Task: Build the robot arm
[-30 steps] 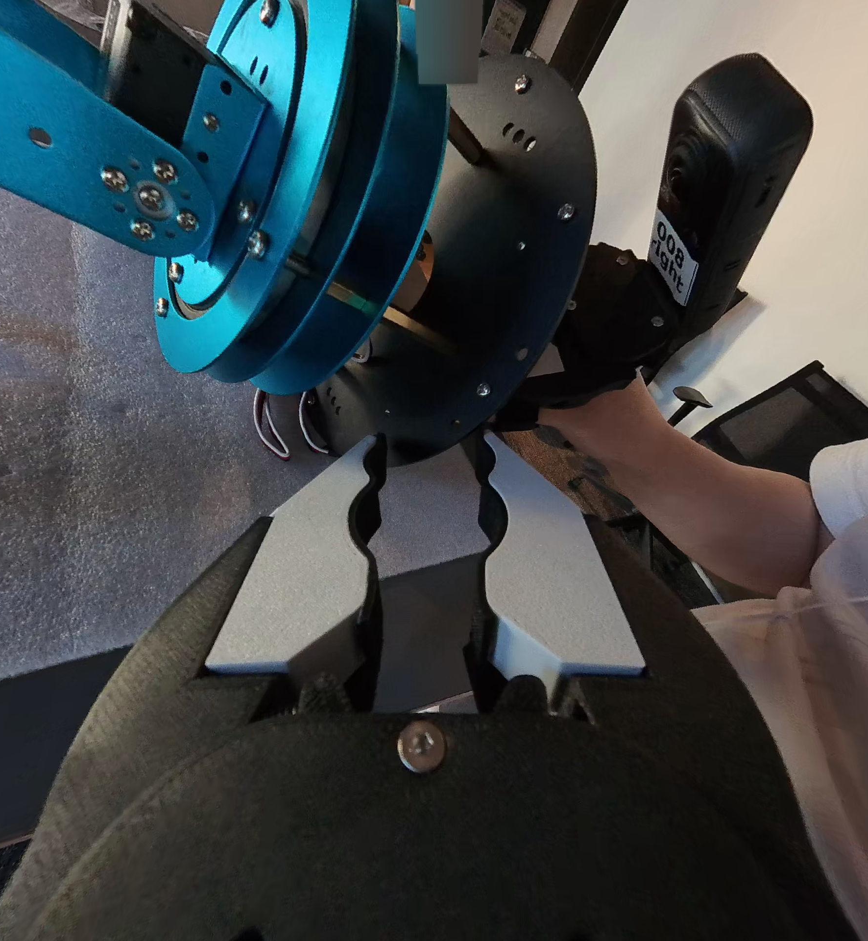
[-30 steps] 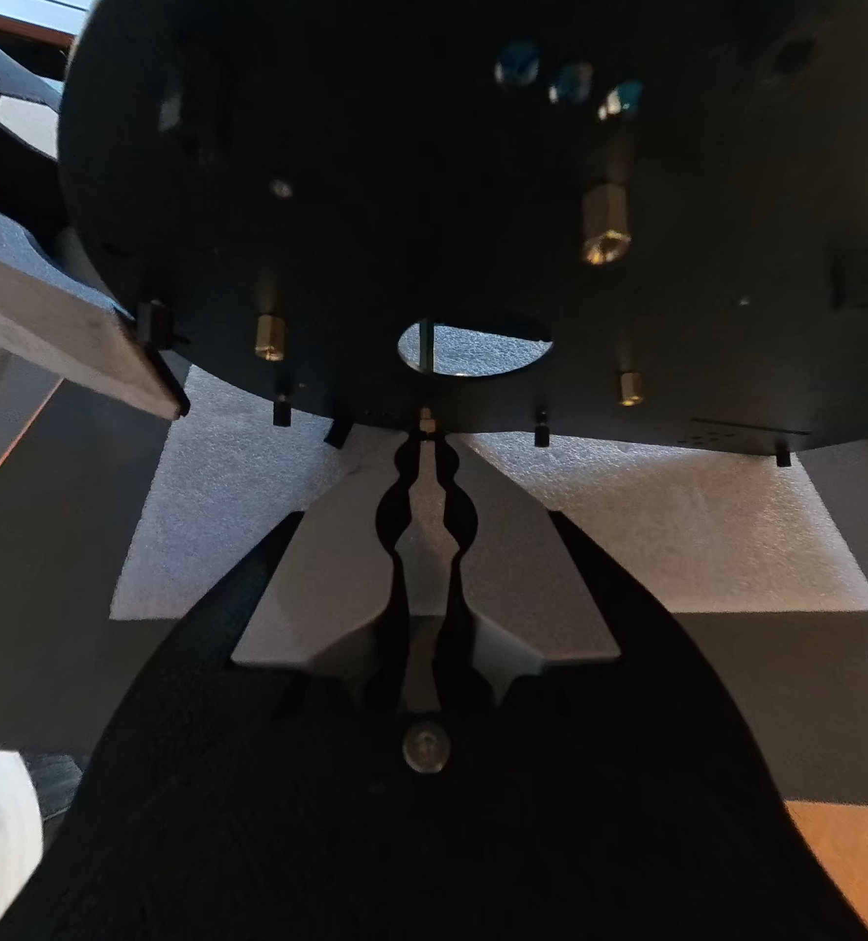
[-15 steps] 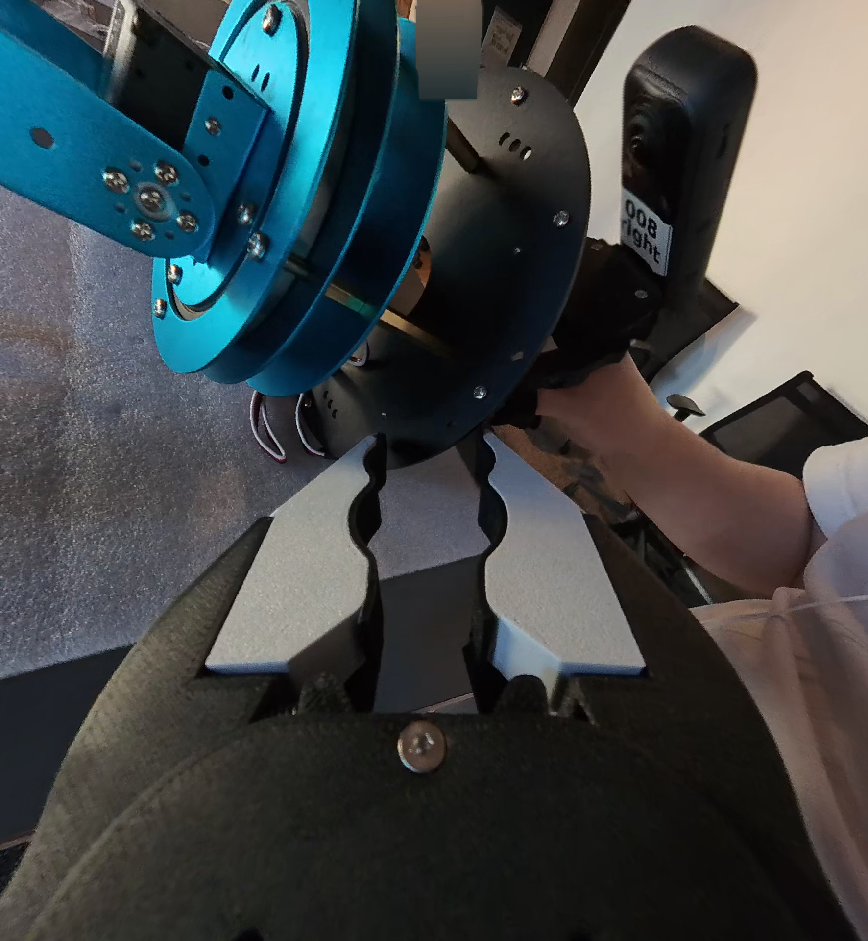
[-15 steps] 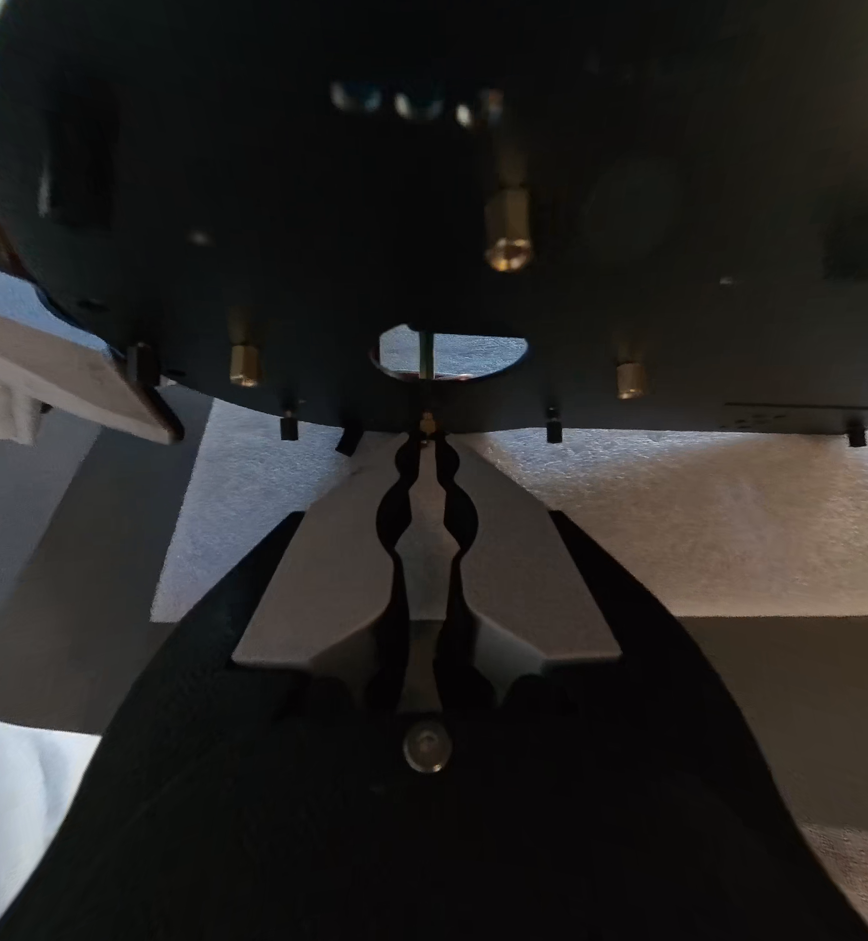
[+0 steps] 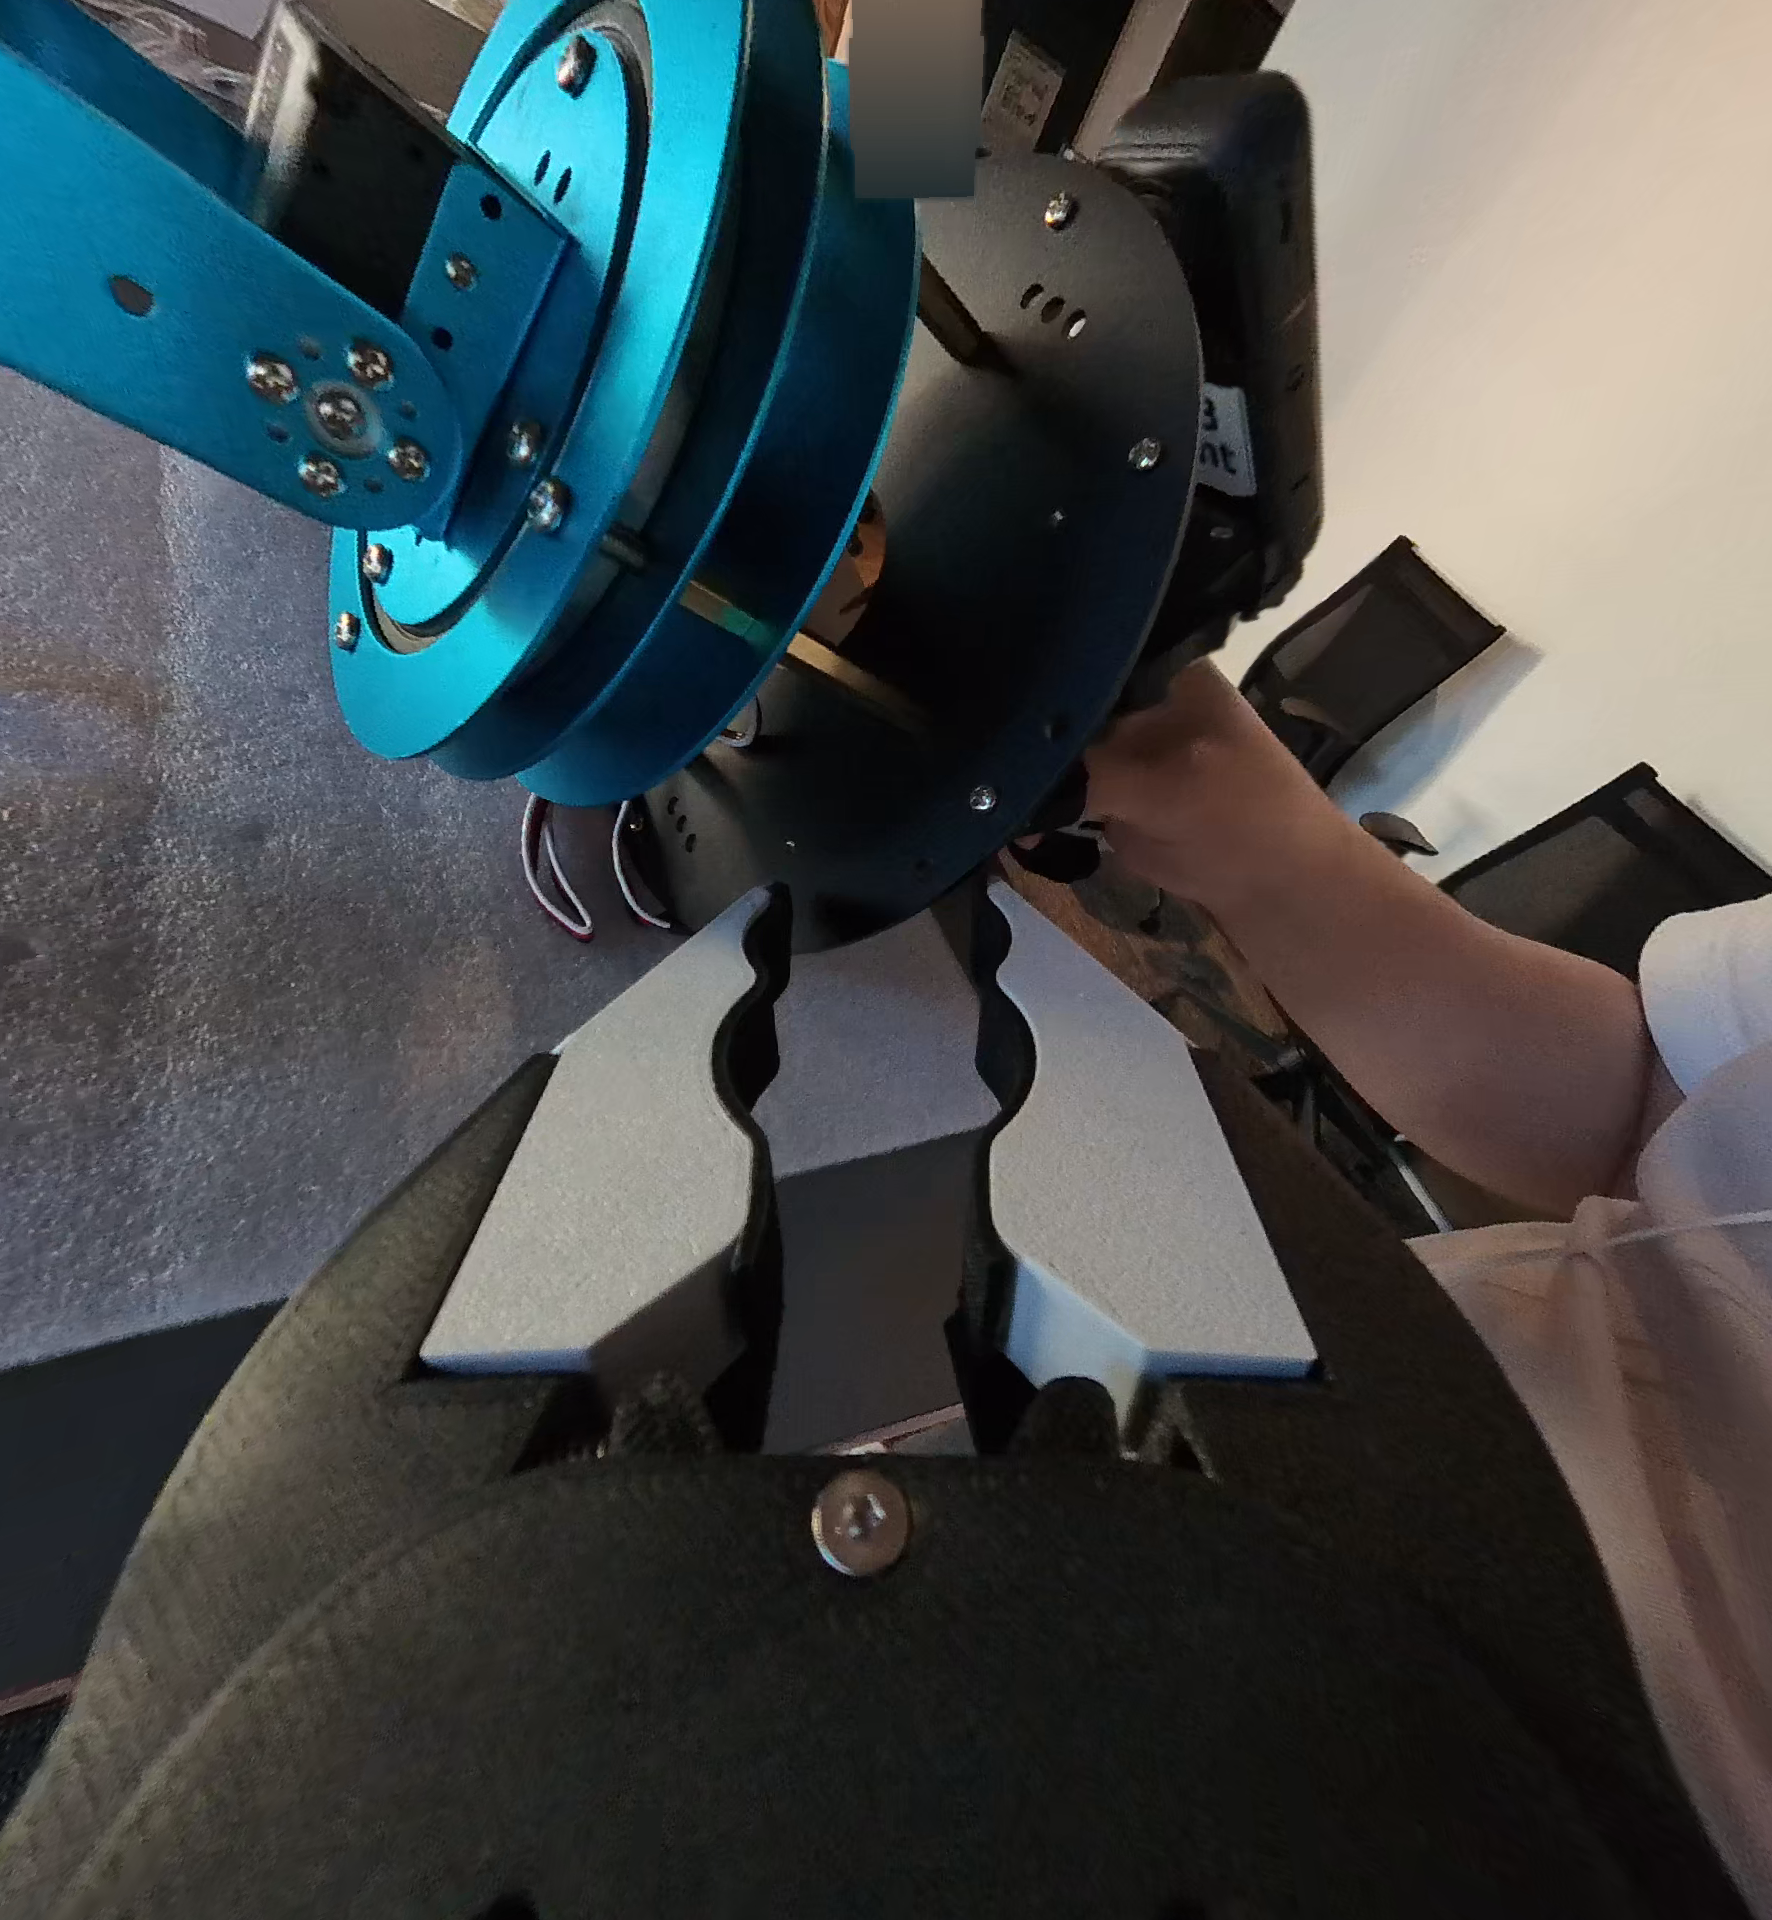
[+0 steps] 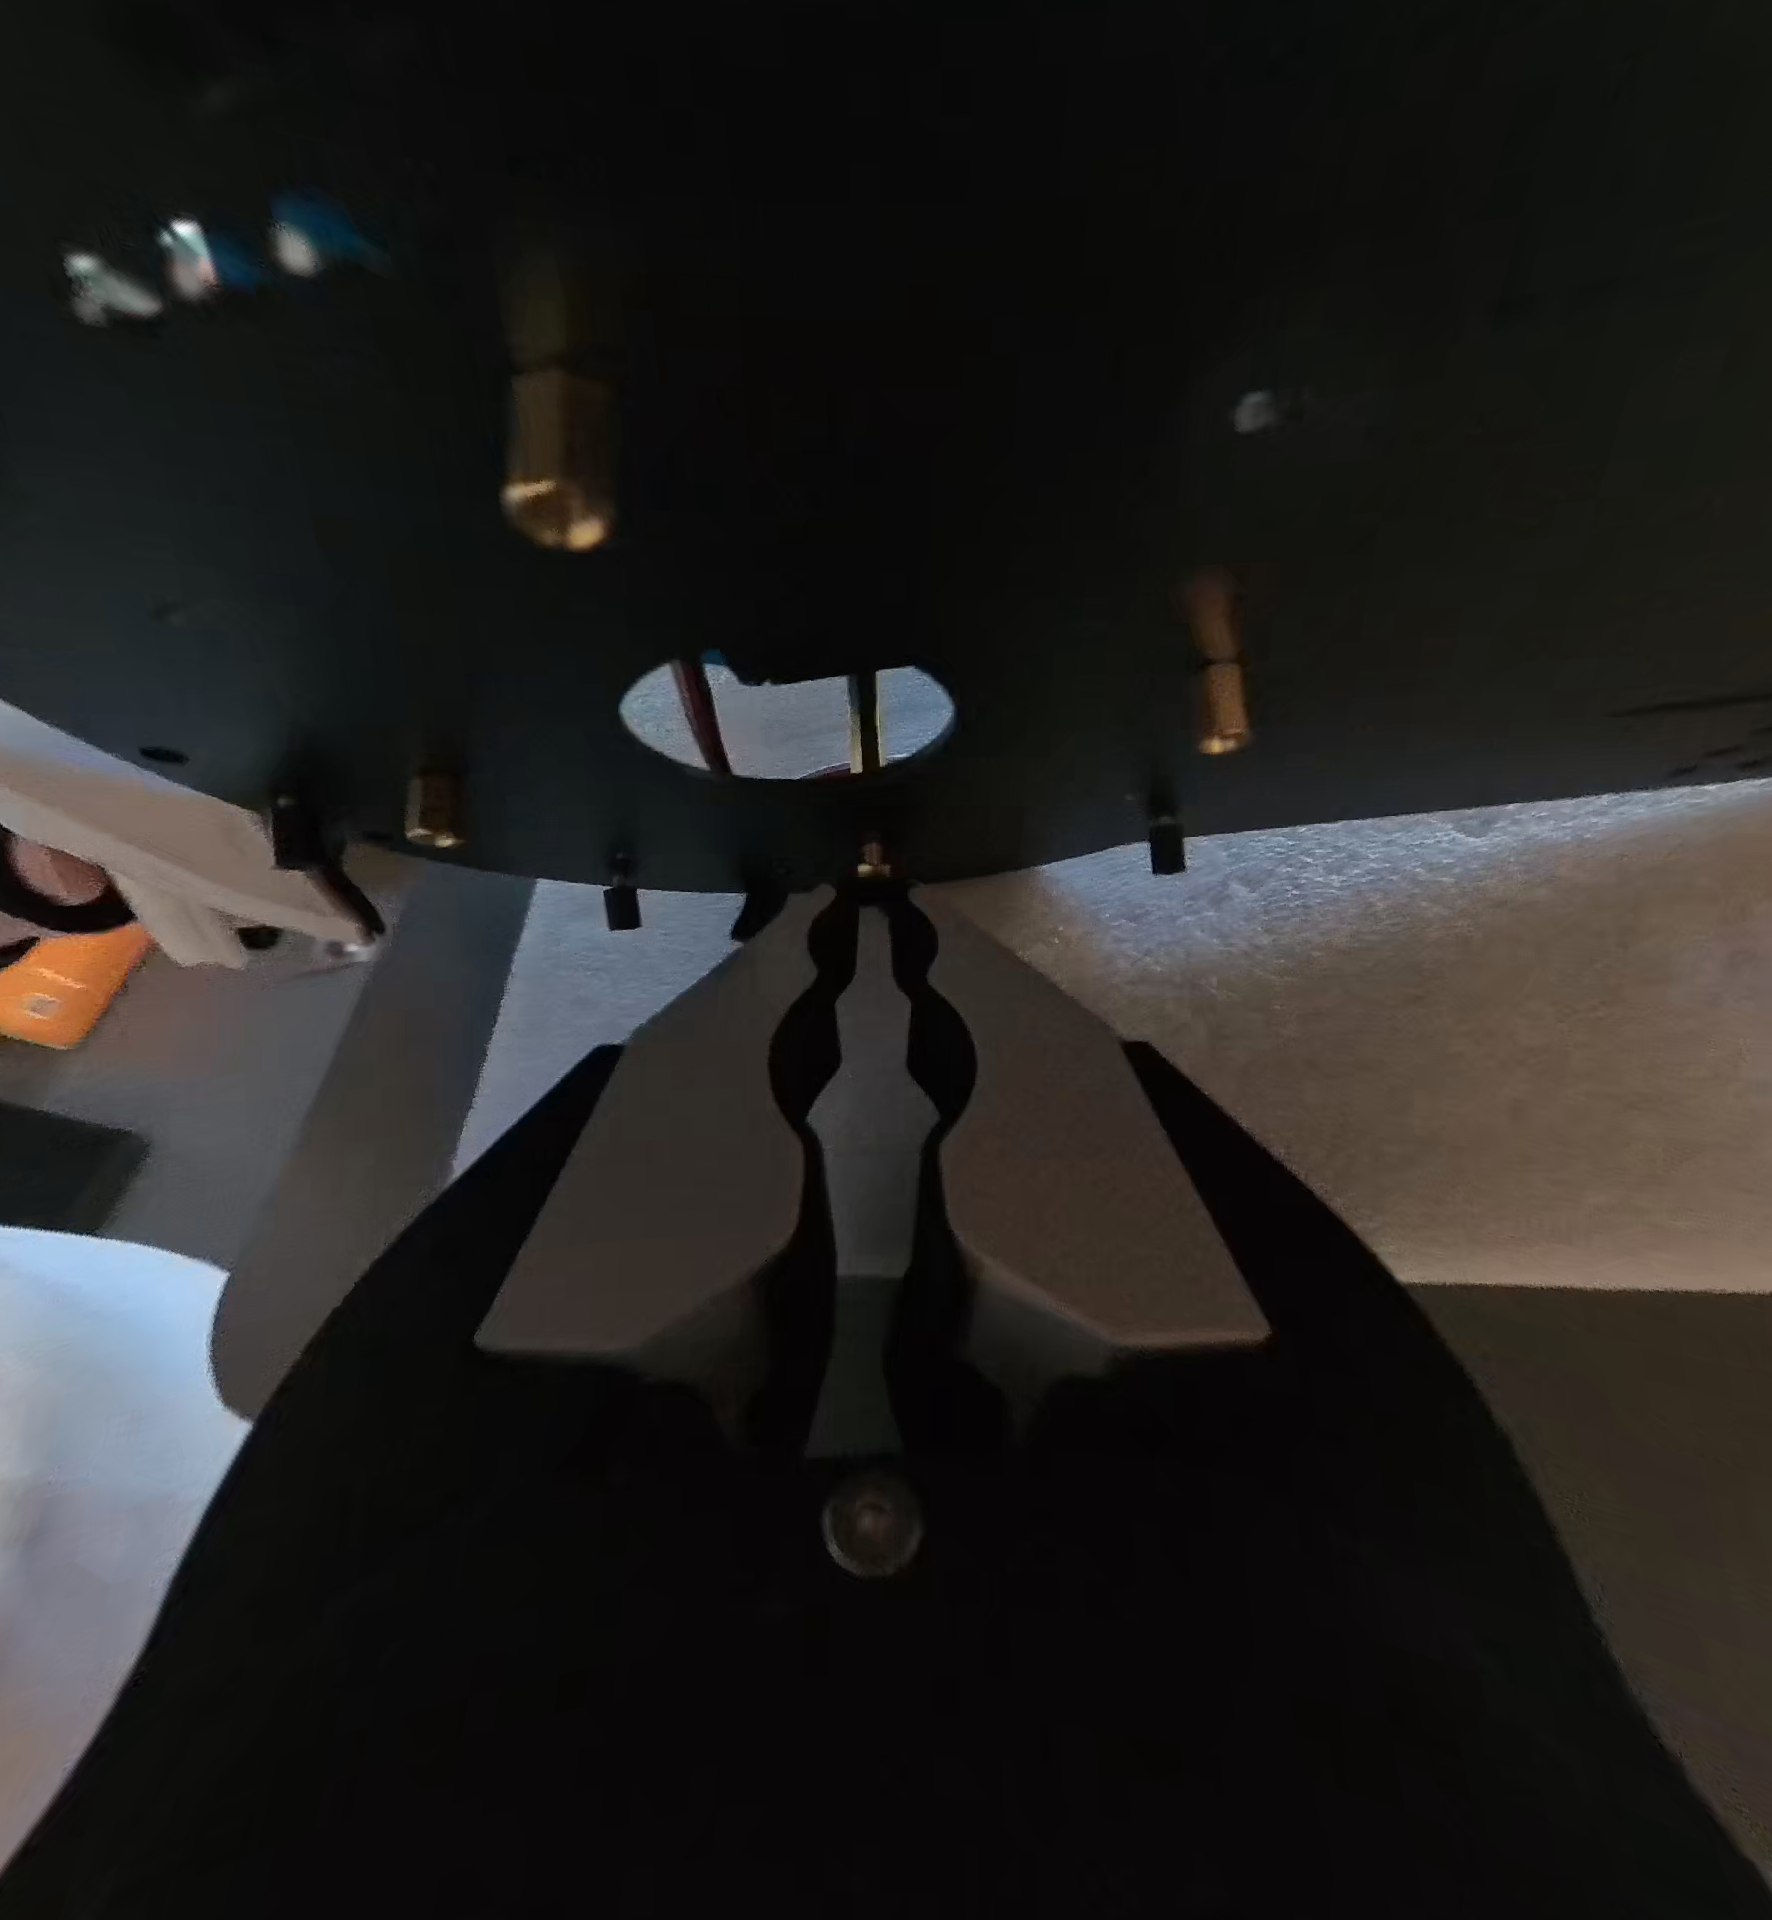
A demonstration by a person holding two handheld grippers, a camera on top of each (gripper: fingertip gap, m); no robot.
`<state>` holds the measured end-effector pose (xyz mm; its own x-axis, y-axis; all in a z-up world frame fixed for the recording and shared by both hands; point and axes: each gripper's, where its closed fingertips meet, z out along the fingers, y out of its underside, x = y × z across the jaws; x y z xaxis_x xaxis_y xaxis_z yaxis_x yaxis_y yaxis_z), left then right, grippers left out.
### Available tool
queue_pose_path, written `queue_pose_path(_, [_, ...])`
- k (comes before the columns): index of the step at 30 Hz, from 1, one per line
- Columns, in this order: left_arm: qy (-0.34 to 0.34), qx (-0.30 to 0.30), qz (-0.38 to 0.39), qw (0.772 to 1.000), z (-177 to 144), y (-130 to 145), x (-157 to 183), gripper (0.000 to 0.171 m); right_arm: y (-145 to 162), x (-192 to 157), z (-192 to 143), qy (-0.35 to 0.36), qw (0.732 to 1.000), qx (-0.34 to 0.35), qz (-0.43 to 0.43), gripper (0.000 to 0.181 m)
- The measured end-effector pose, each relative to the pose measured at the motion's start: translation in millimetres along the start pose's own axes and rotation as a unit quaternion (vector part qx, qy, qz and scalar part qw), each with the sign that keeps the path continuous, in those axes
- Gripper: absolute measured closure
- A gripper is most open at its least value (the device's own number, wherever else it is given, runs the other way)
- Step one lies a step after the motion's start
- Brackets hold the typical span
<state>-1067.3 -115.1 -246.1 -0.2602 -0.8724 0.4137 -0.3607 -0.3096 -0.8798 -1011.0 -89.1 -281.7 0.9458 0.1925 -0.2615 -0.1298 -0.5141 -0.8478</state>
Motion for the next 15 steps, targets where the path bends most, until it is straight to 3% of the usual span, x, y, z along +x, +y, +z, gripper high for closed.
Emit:
queue_pose_path(4, [-0.001, 0.001, -0.002, 1.000, -2.2, 0.1, -1.5, 0.139, -0.7, -0.4, -1.6, -0.012, 1.000, 0.002, 0.018, 0.177])
queue_pose_path(15, [0.001, 0.001, -0.007, 1.000, -1.8, 0.9, -2.3, 0.138, -2.4, 1.0, -2.7, 0.023, 0.999, 0.012, -0.034, 0.177])
